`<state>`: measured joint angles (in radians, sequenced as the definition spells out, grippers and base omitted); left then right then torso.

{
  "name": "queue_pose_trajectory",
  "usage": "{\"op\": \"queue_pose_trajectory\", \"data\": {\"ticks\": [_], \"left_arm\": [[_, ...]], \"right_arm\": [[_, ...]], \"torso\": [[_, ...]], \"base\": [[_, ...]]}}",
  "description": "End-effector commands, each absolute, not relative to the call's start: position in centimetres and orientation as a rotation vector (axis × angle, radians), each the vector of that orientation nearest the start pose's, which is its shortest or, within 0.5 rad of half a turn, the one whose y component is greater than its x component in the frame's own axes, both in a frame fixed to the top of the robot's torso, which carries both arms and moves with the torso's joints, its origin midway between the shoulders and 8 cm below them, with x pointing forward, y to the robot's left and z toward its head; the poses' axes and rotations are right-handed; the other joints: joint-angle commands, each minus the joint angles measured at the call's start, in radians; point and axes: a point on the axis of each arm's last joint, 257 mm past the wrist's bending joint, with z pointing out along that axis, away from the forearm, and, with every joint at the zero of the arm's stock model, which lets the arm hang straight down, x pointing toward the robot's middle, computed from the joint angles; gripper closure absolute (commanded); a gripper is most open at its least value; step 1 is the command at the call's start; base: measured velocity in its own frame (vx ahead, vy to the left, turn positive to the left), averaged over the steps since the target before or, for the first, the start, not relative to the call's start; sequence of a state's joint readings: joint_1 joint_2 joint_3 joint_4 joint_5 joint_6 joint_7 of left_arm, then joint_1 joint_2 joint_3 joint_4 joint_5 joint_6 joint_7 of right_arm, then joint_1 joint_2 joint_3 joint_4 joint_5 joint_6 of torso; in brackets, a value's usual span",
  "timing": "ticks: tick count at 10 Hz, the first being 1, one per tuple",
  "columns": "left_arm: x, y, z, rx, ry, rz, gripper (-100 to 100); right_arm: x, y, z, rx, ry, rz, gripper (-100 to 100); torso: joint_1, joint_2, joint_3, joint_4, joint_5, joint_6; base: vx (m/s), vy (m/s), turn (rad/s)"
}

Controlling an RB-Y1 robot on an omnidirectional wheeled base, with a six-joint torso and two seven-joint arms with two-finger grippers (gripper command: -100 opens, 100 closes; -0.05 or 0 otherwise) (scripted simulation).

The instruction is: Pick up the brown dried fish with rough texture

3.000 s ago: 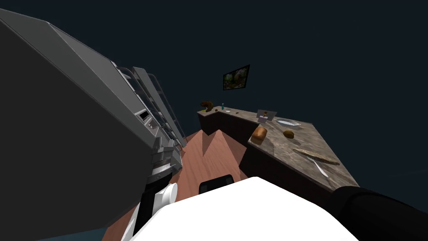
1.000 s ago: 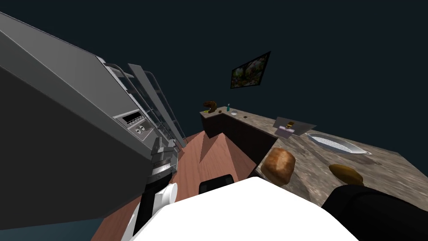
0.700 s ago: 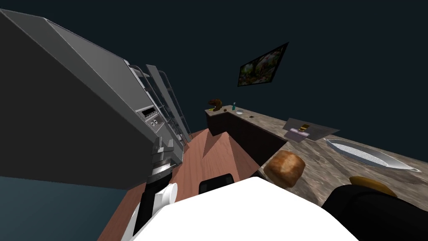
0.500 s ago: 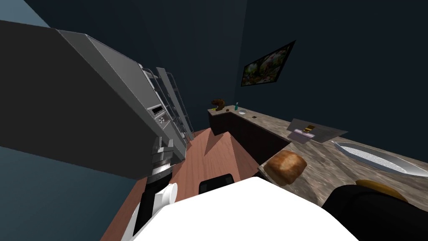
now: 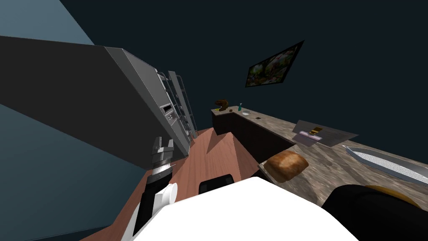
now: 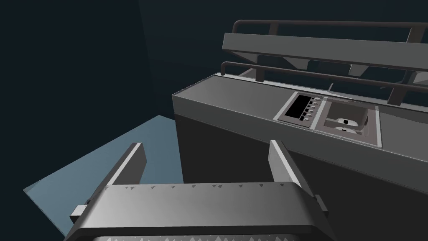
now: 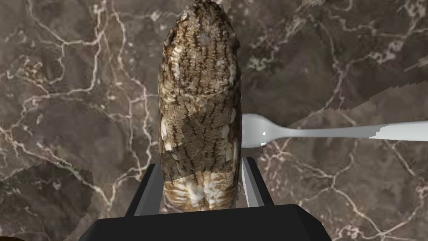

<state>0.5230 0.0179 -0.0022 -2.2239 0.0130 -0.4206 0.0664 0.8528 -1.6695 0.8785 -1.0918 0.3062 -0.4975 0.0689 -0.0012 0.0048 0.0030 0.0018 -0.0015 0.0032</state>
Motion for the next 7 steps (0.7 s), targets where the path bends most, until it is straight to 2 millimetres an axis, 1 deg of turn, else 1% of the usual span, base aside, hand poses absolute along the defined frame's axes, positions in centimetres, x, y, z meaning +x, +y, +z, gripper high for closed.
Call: {"op": "queue_pose_trajectory", "data": {"ticks": [1, 3, 4, 5, 6, 7], "left_arm": [[36.4, 28.7, -2.5, -0.811, 0.703, -1.325, 0], [36.4, 28.7, -2.5, -0.811, 0.703, -1.325, 0], [36.4, 28.7, -2.5, -0.811, 0.703, -1.325, 0], [36.4, 28.7, -2.5, -0.811, 0.703, -1.325, 0], [36.4, 28.7, -2.5, -0.811, 0.703, -1.325, 0], [36.4, 28.7, -2.5, -0.811, 0.703, -1.325, 0]], "right_arm": [[-18.5, -69.6, -32.8, -0.216, 3.422, -0.184, 100], [-18.5, -69.6, -32.8, -0.216, 3.422, -0.185, 100], [-18.5, -69.6, -32.8, -0.216, 3.421, -0.185, 0], [-18.0, -69.9, -32.5, -0.256, 3.417, -0.190, 100], [-17.5, -70.2, -32.3, -0.294, 3.412, -0.196, 100], [-17.0, -70.5, -32.1, -0.332, 3.406, -0.202, 100]], "torso": [[0.000, 0.000, 0.000, 0.000, 0.000, 0.000], [-0.001, -0.001, 0.000, 0.000, 0.000, 0.000], [-0.001, -0.001, -0.001, 0.000, 0.000, 0.000], [-0.001, -0.001, -0.001, 0.000, 0.000, 0.000], [-0.001, -0.004, -0.002, -0.001, -0.001, 0.003], [-0.002, -0.006, -0.004, -0.002, 0.000, 0.002]], "base": [[0.000, 0.000, 0.000], [0.000, 0.000, 0.000], [0.000, 0.000, 0.000], [0.078, -0.013, -0.289], [0.126, -0.022, -0.313], [0.133, -0.011, -0.242]]}}
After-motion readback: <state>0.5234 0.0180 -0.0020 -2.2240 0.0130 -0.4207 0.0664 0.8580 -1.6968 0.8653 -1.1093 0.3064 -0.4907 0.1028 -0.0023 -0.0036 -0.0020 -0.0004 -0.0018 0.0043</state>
